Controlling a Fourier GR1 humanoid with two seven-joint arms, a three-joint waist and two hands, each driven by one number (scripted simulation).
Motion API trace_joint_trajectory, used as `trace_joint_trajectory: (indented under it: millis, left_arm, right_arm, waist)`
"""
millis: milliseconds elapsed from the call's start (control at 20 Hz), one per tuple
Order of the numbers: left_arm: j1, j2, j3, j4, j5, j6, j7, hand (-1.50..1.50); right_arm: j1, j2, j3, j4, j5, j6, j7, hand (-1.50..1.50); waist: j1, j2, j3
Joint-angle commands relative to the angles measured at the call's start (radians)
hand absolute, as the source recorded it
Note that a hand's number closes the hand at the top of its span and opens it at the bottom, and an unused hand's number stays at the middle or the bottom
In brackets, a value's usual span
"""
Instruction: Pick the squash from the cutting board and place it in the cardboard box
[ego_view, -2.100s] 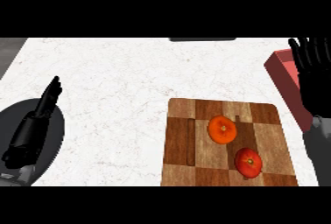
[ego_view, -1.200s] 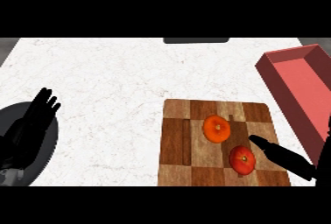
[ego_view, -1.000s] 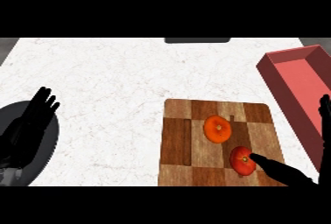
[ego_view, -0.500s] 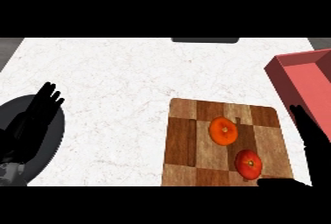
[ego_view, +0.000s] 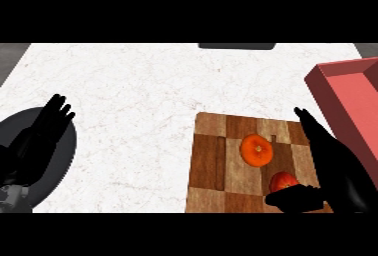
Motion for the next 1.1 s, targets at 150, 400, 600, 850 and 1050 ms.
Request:
trace_joint_trajectory:
  millis: [150,400,600,850,1050]
  left_arm:
    - [0.012,-0.010,0.005,0.006,-0.019,-0.015,-0.022,0.00]
    - [0.018,-0.032,0.007,0.009,-0.039,0.005,-0.019,0.00]
    - [0.031,-0.050,0.004,-0.004,-0.047,0.004,-0.011,0.00]
    - [0.032,-0.024,0.054,-0.040,-0.027,-0.010,0.041,0.00]
    - [-0.028,-0.059,0.068,0.074,-0.045,-0.035,-0.026,0.00]
  right_arm:
    - [-0.159,0.129,0.036,0.117,-0.028,0.126,0.300,-1.50]
    - [-0.105,0.122,0.044,0.144,-0.014,0.127,0.246,-1.50]
    - [-0.149,0.149,0.010,0.157,-0.017,0.148,0.244,-1.50]
    - [-0.133,0.155,-0.002,0.219,0.024,0.133,0.140,-1.50]
    - [-0.190,0.185,0.001,0.189,0.029,0.201,0.201,-1.50]
  waist:
    - [-0.005,-0.003,0.001]
    - [-0.025,-0.004,0.003]
    - [-0.024,-0.004,0.004]
    - [-0.023,-0.004,0.004]
    - [-0.034,-0.003,0.003]
